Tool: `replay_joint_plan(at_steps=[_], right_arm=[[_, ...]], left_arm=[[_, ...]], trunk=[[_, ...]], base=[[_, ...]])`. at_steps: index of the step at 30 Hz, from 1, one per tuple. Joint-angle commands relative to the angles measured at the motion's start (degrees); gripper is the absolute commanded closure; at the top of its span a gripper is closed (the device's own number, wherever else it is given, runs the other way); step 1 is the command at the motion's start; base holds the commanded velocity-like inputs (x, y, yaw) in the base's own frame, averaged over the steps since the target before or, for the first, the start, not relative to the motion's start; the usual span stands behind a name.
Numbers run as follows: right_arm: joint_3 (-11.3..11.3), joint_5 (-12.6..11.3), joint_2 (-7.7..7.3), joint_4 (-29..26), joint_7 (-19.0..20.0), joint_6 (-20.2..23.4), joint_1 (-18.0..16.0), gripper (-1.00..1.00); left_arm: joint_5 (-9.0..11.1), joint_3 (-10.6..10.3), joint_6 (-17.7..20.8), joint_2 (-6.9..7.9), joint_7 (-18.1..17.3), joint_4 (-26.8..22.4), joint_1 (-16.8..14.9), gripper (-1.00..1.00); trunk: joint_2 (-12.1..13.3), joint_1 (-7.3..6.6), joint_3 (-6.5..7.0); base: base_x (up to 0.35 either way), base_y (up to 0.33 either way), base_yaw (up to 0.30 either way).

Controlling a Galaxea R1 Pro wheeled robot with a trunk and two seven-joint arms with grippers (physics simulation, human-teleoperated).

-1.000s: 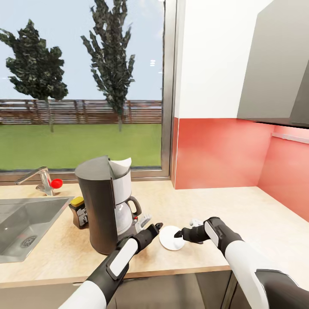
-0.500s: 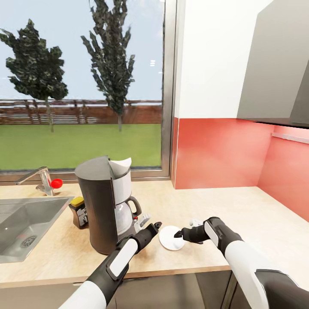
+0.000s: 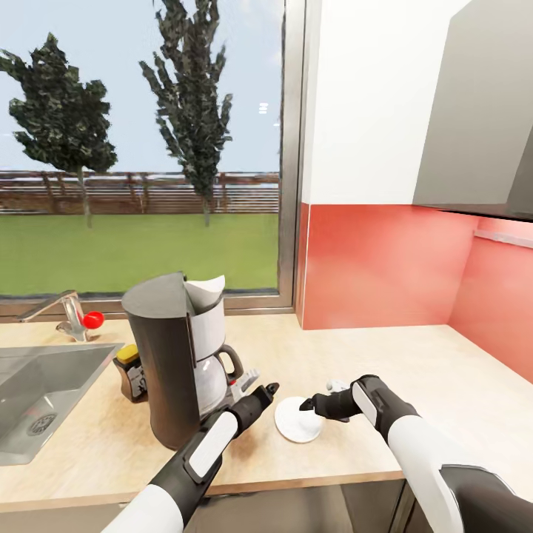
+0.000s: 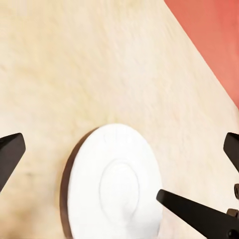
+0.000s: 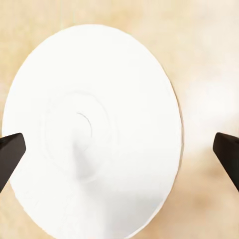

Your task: Set up a coffee station on the kitchen countertop: keep the coffee maker on the countertop, move the bottle of coffee from the kitchen shelf to the counter next to the coffee maker, place a paper coffee filter on top of the coffee maker, put the saucer next to the coffee maker with the coffee cup on the saucer, and place the electric kettle next to the coffee maker.

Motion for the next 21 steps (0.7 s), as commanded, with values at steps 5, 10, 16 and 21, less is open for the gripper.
replay_joint_plan(at_steps=[5,10,16,21], right_arm=[[-0.2,0.3,-0.01,0.04,-0.27,0.3,-0.01,-1.0],[-0.2,0.3,-0.05,0.59,-0.27,0.3,0.03,-1.0],[-0.2,0.28,-0.06,1.65,-0.19,0.23,0.12,-1.0],[-0.2,0.24,-0.06,1.84,-0.18,0.21,0.13,-1.0]], left_arm=[[0.45,-0.33,0.23,0.0,0.42,-0.1,0.0,-1.0],[0.52,-0.39,0.39,0.0,0.4,-0.04,0.04,-1.0],[0.52,-0.39,0.39,0.0,0.41,-0.02,0.14,-1.0],[0.57,-0.39,0.43,0.0,0.42,0.05,0.38,-1.0]], trunk=[[-0.08,0.03,-0.11],[-0.08,0.03,-0.11],[-0.08,0.03,-0.11],[-0.08,0.03,-0.11]], base=[[0.009,0.0,0.0],[0.114,0.0,0.0],[0.177,0.0,0.0],[0.026,0.0,0.0]])
